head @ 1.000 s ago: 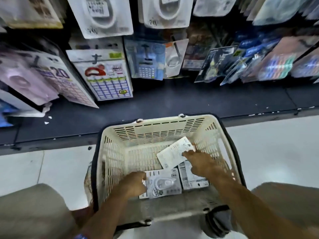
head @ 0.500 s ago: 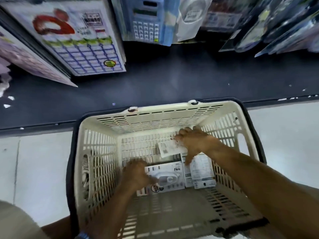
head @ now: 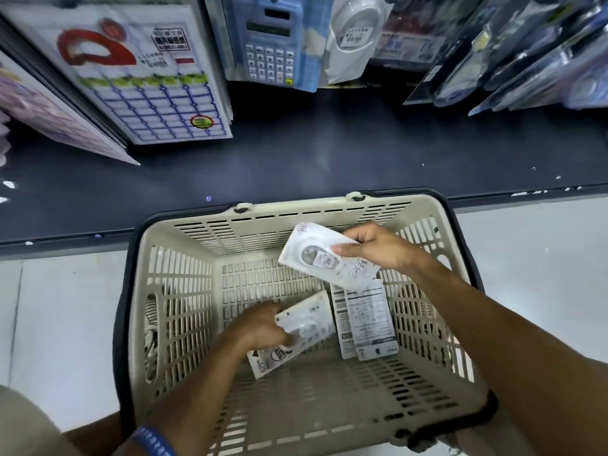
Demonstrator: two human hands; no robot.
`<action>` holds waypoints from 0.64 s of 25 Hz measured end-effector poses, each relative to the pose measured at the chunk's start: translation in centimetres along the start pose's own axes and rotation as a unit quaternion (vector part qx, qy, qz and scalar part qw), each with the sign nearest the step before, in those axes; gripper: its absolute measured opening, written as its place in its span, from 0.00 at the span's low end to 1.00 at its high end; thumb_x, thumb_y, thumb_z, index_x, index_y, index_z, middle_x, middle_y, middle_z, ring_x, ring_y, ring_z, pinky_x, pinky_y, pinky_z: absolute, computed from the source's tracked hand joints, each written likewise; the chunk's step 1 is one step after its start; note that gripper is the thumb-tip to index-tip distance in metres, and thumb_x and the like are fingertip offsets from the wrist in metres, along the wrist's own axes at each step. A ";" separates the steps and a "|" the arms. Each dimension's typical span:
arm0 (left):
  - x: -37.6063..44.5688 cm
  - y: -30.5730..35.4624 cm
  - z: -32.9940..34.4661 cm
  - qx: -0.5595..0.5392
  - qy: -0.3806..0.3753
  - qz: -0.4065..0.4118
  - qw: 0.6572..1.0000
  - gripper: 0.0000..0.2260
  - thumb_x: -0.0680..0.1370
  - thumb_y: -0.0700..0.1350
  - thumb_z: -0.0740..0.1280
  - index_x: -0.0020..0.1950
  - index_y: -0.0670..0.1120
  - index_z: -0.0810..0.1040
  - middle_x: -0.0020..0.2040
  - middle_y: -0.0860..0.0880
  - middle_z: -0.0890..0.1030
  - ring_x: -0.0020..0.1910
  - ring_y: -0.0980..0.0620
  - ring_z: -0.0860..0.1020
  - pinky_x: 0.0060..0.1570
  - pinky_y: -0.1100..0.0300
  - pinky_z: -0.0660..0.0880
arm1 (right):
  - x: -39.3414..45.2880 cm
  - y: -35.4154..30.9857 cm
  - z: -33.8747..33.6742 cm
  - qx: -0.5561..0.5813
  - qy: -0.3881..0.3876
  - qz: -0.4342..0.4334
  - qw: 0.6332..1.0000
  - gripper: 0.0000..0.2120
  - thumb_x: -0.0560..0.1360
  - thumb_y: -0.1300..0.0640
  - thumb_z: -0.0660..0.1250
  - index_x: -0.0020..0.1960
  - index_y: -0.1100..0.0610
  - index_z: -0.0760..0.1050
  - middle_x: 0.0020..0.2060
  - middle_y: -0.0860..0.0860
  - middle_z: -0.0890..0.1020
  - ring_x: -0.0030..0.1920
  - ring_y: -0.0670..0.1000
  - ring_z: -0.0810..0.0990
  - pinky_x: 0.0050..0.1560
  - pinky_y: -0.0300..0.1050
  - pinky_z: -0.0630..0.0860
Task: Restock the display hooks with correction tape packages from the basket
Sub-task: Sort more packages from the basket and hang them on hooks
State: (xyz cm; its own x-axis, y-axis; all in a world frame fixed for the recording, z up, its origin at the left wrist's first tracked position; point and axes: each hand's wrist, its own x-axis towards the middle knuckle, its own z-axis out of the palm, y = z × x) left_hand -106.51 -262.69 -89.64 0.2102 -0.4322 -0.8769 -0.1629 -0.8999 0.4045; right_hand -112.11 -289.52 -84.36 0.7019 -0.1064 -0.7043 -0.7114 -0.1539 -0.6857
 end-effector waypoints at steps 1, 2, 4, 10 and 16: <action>-0.2 -0.6 -0.7 -0.075 -0.005 -0.002 0.997 0.26 0.71 0.50 0.79 0.67 0.57 0.77 0.60 0.54 0.84 0.52 0.54 0.81 0.48 0.60 0.77 | -0.6 -0.2 0.1 0.050 -0.034 0.018 0.998 0.06 0.78 0.57 0.71 0.54 0.56 0.83 0.43 0.50 0.87 0.41 0.48 0.85 0.39 0.41 0.80; -0.5 -1.3 -1.3 -0.139 0.000 -0.006 0.990 0.24 0.71 0.46 0.78 0.66 0.56 0.78 0.59 0.54 0.84 0.52 0.55 0.81 0.48 0.59 0.77 | -0.9 0.1 0.7 0.085 -0.073 0.042 0.993 0.08 0.79 0.58 0.70 0.57 0.55 0.81 0.47 0.51 0.87 0.44 0.49 0.86 0.40 0.42 0.81; -1.0 -2.6 -2.0 -0.222 0.003 -0.018 0.975 0.21 0.70 0.41 0.78 0.60 0.55 0.79 0.57 0.52 0.85 0.53 0.52 0.82 0.52 0.54 0.79 | -1.6 1.1 3.4 0.060 -0.098 0.084 0.990 0.09 0.81 0.57 0.66 0.60 0.49 0.75 0.54 0.51 0.85 0.50 0.50 0.85 0.43 0.43 0.81; -0.9 -2.2 0.3 -0.325 -0.018 -0.010 0.946 0.21 0.67 0.56 0.81 0.57 0.53 0.84 0.49 0.52 0.88 0.50 0.50 0.87 0.53 0.50 0.82 | -2.4 4.6 11.3 -0.278 -0.129 -0.002 0.952 0.09 0.81 0.46 0.65 0.51 0.51 0.78 0.45 0.47 0.83 0.41 0.46 0.78 0.39 0.41 0.71; 0.6 -0.5 2.2 -0.310 0.103 -0.034 0.945 0.13 0.65 0.51 0.82 0.45 0.51 0.86 0.38 0.58 0.87 0.35 0.59 0.85 0.33 0.64 0.78 | -0.6 4.9 5.8 -0.389 0.041 0.043 0.920 0.39 0.73 0.56 0.74 0.78 0.51 0.58 0.77 0.53 0.66 0.76 0.57 0.64 0.74 0.54 0.64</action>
State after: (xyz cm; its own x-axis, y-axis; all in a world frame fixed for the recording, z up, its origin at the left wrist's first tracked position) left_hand -108.40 -262.33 -90.95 0.3941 -0.3160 -0.8630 0.4401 -0.7595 0.4790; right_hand -116.20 -284.49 -88.37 0.6668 -0.2197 -0.7121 -0.5468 -0.7935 -0.2672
